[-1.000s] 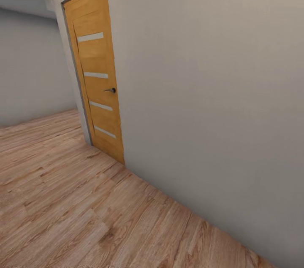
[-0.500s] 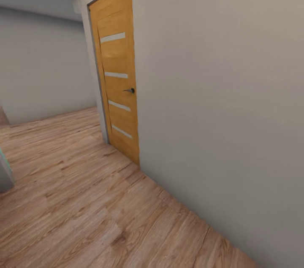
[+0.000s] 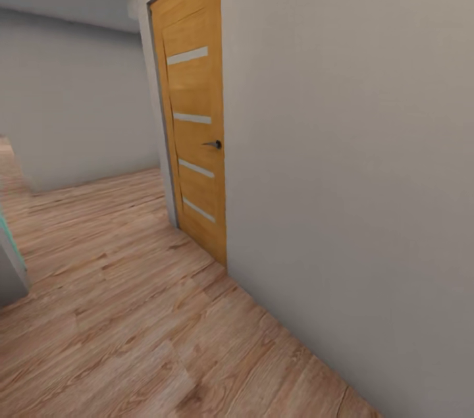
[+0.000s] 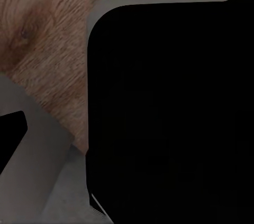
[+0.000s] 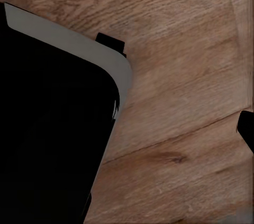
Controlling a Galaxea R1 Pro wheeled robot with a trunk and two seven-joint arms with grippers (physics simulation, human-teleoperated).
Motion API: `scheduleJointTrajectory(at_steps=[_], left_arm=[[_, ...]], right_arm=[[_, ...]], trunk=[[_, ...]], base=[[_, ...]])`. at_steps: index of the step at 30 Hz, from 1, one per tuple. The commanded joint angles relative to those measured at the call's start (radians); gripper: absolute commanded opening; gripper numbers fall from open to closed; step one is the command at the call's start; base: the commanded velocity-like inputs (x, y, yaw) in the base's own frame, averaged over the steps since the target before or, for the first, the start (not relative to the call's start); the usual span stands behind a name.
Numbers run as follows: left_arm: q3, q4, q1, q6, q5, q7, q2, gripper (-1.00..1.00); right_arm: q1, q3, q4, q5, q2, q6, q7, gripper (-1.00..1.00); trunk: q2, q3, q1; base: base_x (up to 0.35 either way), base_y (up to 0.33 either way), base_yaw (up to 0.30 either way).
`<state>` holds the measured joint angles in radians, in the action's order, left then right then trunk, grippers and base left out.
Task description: Move the two storage containers from the living room to the garage. In the garage, place one container on the floor and stack the other container on top of it (either order is fine).
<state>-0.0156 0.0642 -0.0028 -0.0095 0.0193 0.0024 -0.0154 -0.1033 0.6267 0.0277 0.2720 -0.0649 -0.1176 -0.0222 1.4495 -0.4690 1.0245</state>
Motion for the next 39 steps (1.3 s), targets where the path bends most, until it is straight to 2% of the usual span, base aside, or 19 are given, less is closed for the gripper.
scheduleJointTrajectory(at_steps=[1, 15, 39], left_arm=[[-0.001, 0.000, 0.000, -0.001, 0.002, 0.000, 0.000, 1.00], [-0.001, 0.000, 0.000, 0.000, 0.004, 0.001, 0.000, 1.00], [-0.001, 0.000, 0.000, -0.001, 0.004, 0.001, 0.000, 1.00]], right_arm=[[-0.001, 0.008, 0.003, 0.010, 0.000, -0.006, -0.002, 1.00], [-0.001, 0.008, 0.003, 0.010, 0.000, -0.007, -0.002, 1.00], [-0.001, 0.008, 0.003, 0.009, 0.000, -0.007, -0.002, 1.00]], trunk=[[0.000, -0.001, 0.001], [0.000, -0.001, 0.001], [0.000, -0.001, 0.001]], base=[[0.321, 0.000, 0.001], [0.321, 0.000, 0.027], [0.321, 0.000, 0.263]])
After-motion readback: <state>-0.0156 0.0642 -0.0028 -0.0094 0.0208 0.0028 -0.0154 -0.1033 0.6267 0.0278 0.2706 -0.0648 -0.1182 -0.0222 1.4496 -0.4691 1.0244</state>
